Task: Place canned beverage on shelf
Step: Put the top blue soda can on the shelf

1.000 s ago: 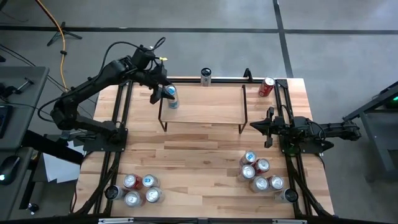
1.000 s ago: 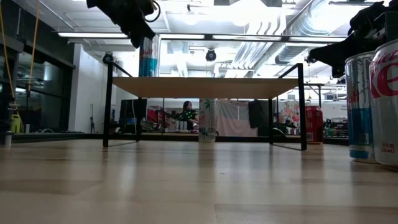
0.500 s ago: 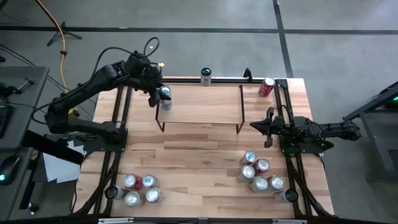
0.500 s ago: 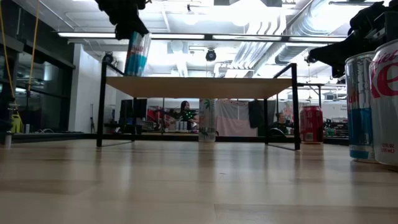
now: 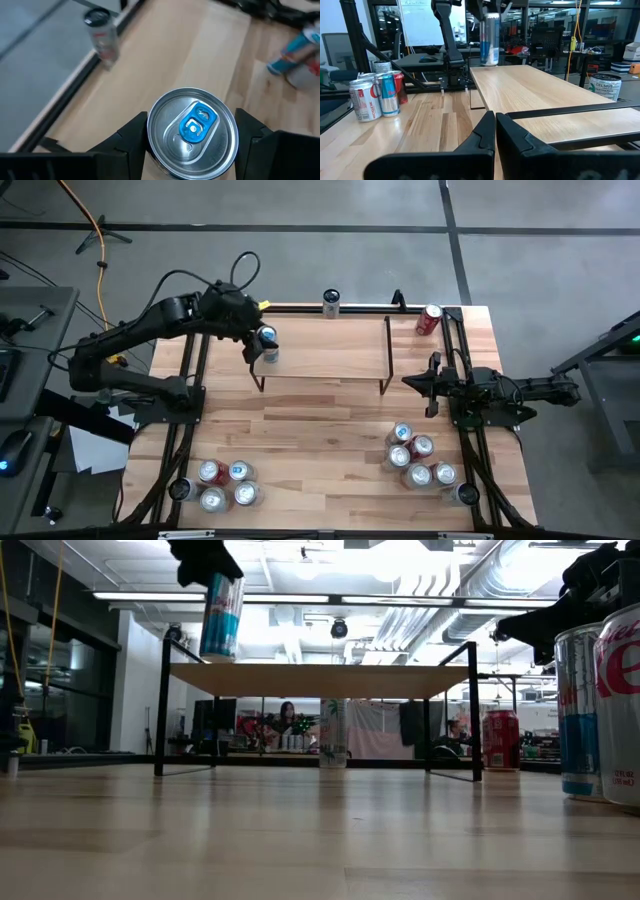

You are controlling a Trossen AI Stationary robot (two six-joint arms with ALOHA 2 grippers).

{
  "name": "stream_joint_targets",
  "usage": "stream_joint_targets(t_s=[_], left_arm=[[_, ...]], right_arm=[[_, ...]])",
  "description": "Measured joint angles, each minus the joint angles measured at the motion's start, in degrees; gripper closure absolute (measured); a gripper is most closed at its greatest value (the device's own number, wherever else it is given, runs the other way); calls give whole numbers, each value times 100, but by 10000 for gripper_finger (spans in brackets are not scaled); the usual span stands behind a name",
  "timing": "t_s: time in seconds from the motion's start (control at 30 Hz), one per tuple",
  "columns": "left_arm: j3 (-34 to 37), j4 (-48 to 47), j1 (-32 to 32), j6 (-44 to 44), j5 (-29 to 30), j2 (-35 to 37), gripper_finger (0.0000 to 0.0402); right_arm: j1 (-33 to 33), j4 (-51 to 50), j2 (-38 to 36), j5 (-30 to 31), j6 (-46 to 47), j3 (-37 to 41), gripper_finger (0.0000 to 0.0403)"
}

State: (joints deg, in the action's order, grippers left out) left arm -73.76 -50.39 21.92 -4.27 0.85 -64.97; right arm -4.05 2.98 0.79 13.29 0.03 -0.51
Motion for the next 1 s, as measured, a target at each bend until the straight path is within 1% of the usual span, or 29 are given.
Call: stream_joint_targets(t_s=[0.07, 0.2, 0.27, 0.43, 0.5, 0.57, 0.67, 0.77, 0.87, 1.0], left_arm=[[2, 21, -86, -118, 203, 125, 246], [19, 142, -200, -409, 370, 360, 246], [264, 303, -279, -590, 426, 524, 246], [1175, 870, -398, -1154, 479, 1118, 246], [1314, 1155, -410, -1214, 507, 1284, 246], [1307, 1090, -399, -1166, 540, 1384, 246], [1318, 839, -395, -1199, 516, 1425, 246], [1318, 665, -395, -1212, 299, 1419, 246], [1318, 485, -399, -1214, 245, 1325, 245], [1318, 497, -397, -1177, 244, 1221, 245]], right_arm=[[0, 0, 0, -1, 0, 0, 402], [0, 0, 0, 0, 0, 0, 402], [0, 0, 0, -1, 0, 0, 402], [0, 0, 0, 0, 0, 0, 402], [0, 0, 1, -1, 0, 0, 402], [0, 0, -1, 1, 0, 0, 402], [0, 0, 0, 0, 0, 0, 402], [0, 0, 1, 1, -1, 0, 402], [0, 0, -1, 1, 0, 0, 402], [0, 0, 0, 0, 0, 0, 402]])
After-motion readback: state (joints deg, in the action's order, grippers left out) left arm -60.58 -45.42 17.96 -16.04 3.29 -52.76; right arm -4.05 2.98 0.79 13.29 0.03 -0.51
